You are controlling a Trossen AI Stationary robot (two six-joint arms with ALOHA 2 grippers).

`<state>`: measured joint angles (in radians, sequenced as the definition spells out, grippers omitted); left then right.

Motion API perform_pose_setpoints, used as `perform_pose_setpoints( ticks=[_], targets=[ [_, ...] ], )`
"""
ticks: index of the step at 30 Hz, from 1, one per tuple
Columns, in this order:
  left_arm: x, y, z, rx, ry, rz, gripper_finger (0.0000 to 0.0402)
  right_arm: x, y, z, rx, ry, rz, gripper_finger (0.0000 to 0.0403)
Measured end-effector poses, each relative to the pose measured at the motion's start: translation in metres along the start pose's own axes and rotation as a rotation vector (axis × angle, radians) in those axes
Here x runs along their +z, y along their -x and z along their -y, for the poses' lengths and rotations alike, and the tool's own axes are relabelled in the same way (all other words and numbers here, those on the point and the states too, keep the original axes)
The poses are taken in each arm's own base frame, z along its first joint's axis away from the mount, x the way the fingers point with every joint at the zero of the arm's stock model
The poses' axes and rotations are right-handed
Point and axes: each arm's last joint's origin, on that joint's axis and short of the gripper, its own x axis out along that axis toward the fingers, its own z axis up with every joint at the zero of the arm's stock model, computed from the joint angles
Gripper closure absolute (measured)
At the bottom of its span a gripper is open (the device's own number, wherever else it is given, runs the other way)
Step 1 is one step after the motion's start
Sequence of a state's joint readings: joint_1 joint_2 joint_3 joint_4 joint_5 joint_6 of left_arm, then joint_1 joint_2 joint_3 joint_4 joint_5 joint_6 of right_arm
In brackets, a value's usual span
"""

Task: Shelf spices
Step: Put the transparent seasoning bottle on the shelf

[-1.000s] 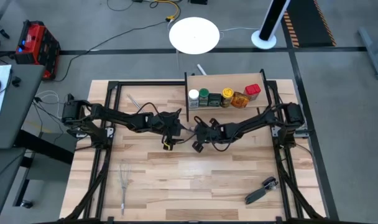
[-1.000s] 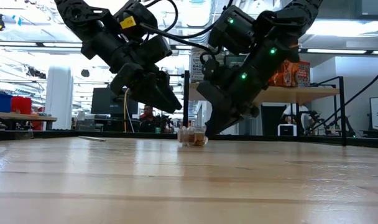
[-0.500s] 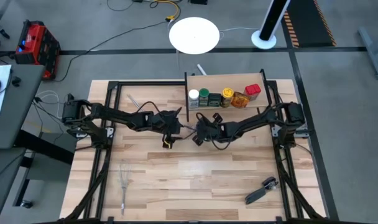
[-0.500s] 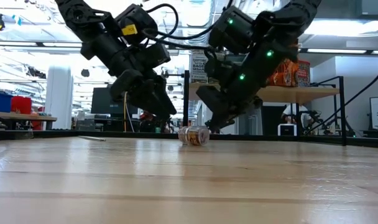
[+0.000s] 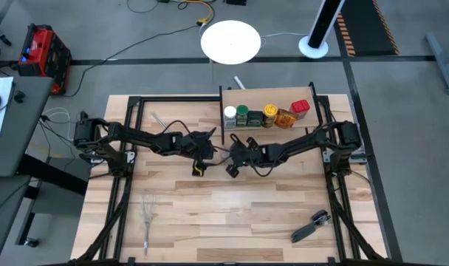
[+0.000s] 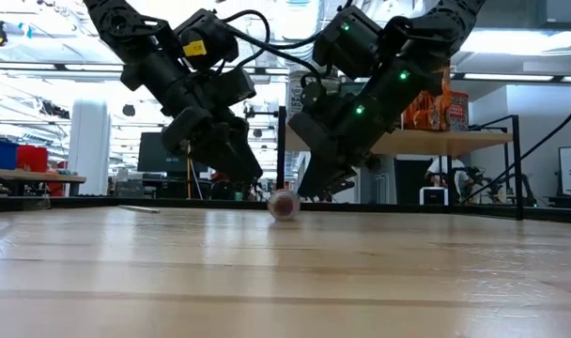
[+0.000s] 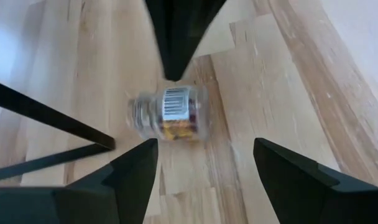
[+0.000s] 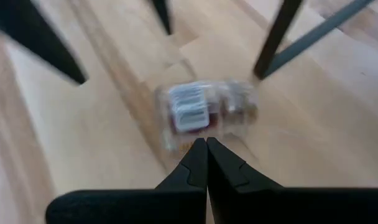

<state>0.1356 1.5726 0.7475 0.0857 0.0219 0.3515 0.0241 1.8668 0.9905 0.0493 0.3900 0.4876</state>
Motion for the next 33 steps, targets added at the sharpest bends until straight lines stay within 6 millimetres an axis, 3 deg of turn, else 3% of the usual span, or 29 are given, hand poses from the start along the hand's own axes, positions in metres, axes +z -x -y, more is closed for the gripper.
perform_pose_setpoints(
  ticks=[7, 18, 27, 33],
  targets=[
    [-0.003, 0.0, 0.001, -0.008, 0.02, -0.028, 0.0146, -0.001, 0.006, -0.006, -0.008, 0.035, 0.017, 0.04],
    [-0.004, 0.0, -0.008, 0.027, 0.27, -0.018, 0.0146, -0.003, 0.009, 0.006, -0.152, 0.025, -0.007, 0.04],
    [0.007, 0.001, -0.008, 0.033, 0.279, 0.092, 0.0146, -0.001, 0.0, 0.02, -0.195, -0.01, -0.028, 0.04],
    [0.007, 0.001, -0.01, 0.086, 0.271, 0.085, 0.0146, -0.001, -0.004, 0.019, -0.183, -0.018, -0.015, 0.04]
  ],
)
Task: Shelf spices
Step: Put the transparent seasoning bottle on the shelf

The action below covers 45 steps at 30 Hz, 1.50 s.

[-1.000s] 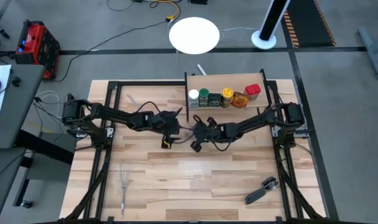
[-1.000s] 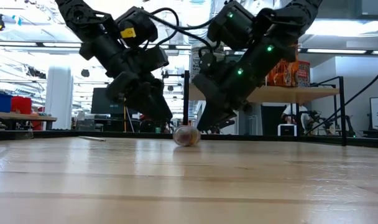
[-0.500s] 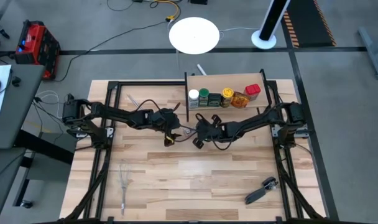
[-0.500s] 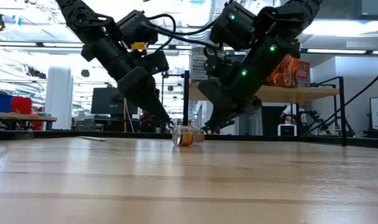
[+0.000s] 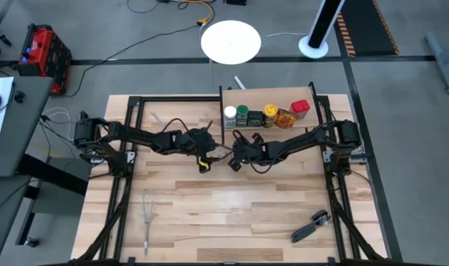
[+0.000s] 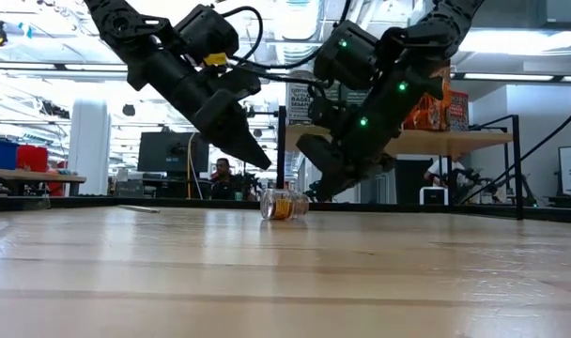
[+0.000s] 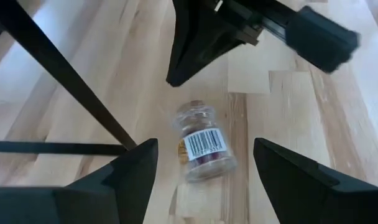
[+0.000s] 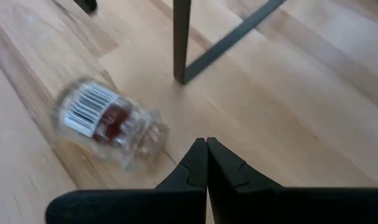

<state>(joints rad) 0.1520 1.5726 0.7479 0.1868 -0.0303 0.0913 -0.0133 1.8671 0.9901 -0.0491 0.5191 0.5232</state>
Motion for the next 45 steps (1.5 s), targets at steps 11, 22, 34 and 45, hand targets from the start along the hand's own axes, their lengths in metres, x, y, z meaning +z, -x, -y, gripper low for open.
perform_pose_setpoints(
  ticks=[11, 22, 34, 45],
  targets=[
    [0.0, 0.0, 0.0, 0.0, 0.017, 0.001, 0.0146, 0.0, -0.001, -0.009, 0.075, -0.013, 0.024, 0.04],
    [-0.005, 0.0, 0.001, 0.01, -0.014, -0.051, 0.0146, 0.001, -0.001, -0.013, 0.11, -0.02, 0.036, 0.04],
    [-0.021, -0.017, 0.011, -0.005, 0.021, -0.132, 0.0146, -0.001, 0.002, -0.019, 0.174, -0.027, 0.02, 0.04],
    [-0.017, -0.018, 0.012, -0.009, -0.034, -0.099, 0.0146, 0.001, 0.002, -0.021, 0.197, -0.043, 0.038, 0.04]
  ],
)
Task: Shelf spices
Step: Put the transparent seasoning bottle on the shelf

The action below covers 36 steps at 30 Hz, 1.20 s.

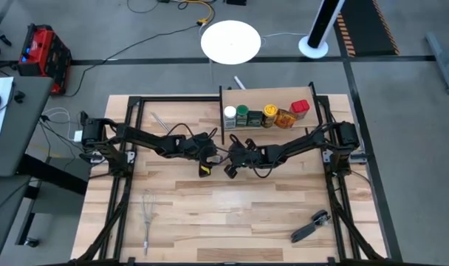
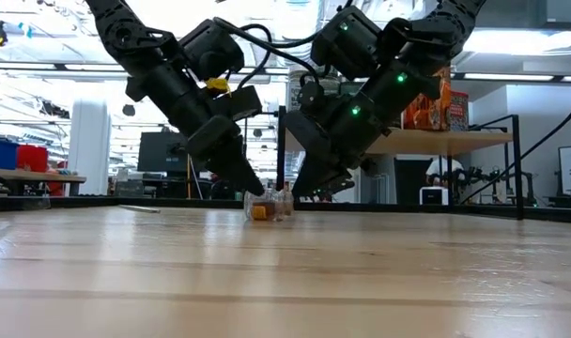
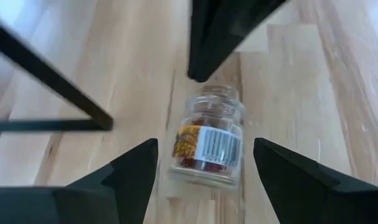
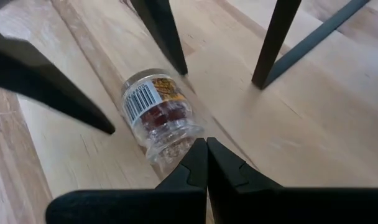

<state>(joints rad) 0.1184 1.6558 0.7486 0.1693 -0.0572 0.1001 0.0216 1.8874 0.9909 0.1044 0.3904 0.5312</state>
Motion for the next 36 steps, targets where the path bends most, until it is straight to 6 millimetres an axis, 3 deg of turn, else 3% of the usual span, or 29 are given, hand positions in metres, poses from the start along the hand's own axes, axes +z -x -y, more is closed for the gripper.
perform_pose_setpoints(
  ticks=[6, 14, 22, 24, 28, 36],
  targets=[
    [-0.009, -0.016, 0.004, -0.081, -0.14, -0.005, 0.0146, 0.0, 0.0, 0.0, 0.002, 0.002, 0.004, 0.04],
    [-0.023, -0.05, 0.009, -0.1, -0.092, 0.041, 0.0146, 0.0, 0.0, 0.0, 0.003, 0.004, 0.002, 0.04],
    [-0.023, -0.049, 0.01, -0.127, -0.074, 0.043, 0.0151, 0.0, 0.0, 0.0, -0.001, 0.01, -0.004, 0.04],
    [-0.027, -0.049, 0.011, -0.124, -0.075, -0.001, 0.017, -0.001, 0.0, 0.001, -0.006, 0.014, -0.012, 0.04],
    [-0.032, -0.05, 0.012, -0.127, -0.067, -0.057, 0.0246, -0.002, 0.0, 0.001, -0.013, 0.02, -0.024, 0.04],
    [-0.029, -0.044, 0.019, -0.228, -0.092, -0.042, 0.0244, -0.004, 0.008, 0.004, -0.041, 0.067, -0.079, 0.04]
  ],
)
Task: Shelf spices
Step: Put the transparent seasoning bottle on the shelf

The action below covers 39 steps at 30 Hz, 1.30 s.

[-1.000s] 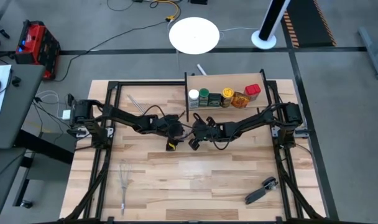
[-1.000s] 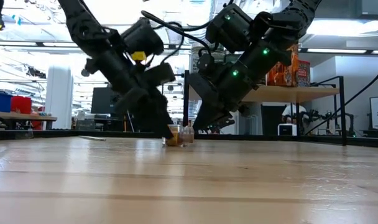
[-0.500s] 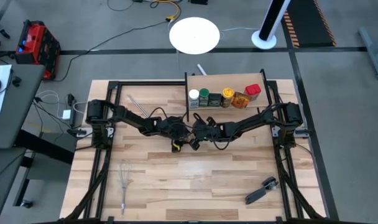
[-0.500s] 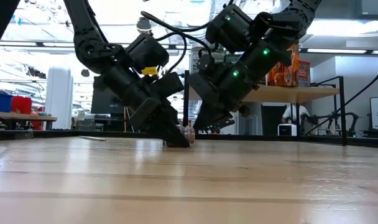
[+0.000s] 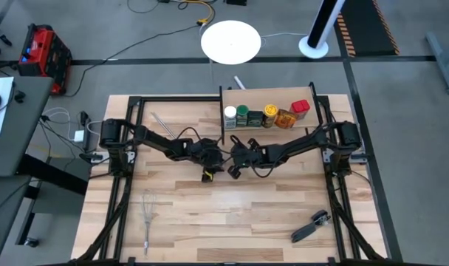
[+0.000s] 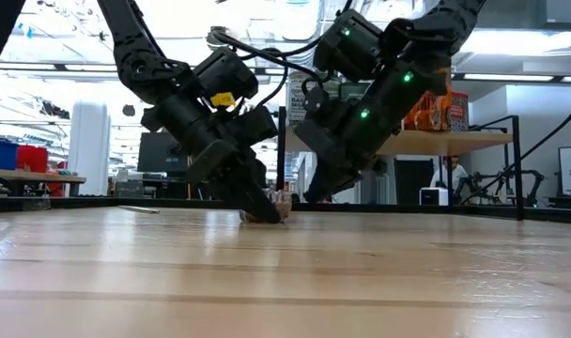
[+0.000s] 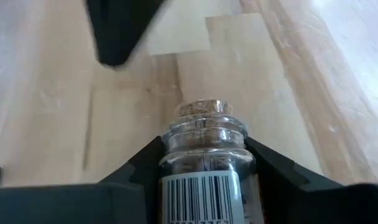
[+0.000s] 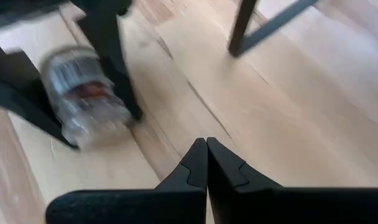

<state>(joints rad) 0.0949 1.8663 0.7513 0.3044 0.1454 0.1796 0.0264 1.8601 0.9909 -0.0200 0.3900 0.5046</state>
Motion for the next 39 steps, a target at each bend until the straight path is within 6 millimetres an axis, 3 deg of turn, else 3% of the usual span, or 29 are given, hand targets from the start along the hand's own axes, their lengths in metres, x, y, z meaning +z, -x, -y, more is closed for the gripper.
perform_pose_setpoints(
  ticks=[4, 8, 14, 19, 24, 29, 32, 39],
  targets=[
    [0.007, 0.012, 0.005, -0.004, -0.057, 0.008, 0.0244, 0.004, 0.02, 0.003, -0.011, 0.027, -0.031, 0.04],
    [0.016, 0.025, 0.014, 0.0, -0.105, 0.021, 0.0244, 0.014, 0.052, 0.002, 0.017, 0.094, -0.012, 0.04],
    [0.041, 0.054, 0.029, 0.1, -0.209, 0.13, 0.0244, 0.026, 0.105, -0.005, 0.101, 0.303, 0.097, 0.0399],
    [0.063, 0.083, 0.038, 0.213, -0.33, 0.256, 0.0244, 0.029, 0.13, -0.014, 0.163, 0.469, 0.191, 0.0398],
    [0.081, 0.109, 0.049, 0.341, -0.459, 0.386, 0.0244, 0.032, 0.141, -0.027, 0.201, 0.61, 0.319, 0.0397],
    [0.087, 0.123, 0.06, 0.654, -0.564, 0.315, 0.0244, 0.042, 0.143, -0.025, 0.133, 0.475, 0.405, 0.0397],
    [0.09, 0.126, 0.068, 0.748, -0.621, 0.289, 0.0244, 0.05, 0.142, -0.025, 0.168, 0.401, 0.451, 0.039],
    [0.091, 0.129, 0.082, 0.806, -0.665, 0.274, 0.0244, 0.052, 0.14, -0.025, 0.199, 0.406, 0.462, 0.0298]
  ],
)
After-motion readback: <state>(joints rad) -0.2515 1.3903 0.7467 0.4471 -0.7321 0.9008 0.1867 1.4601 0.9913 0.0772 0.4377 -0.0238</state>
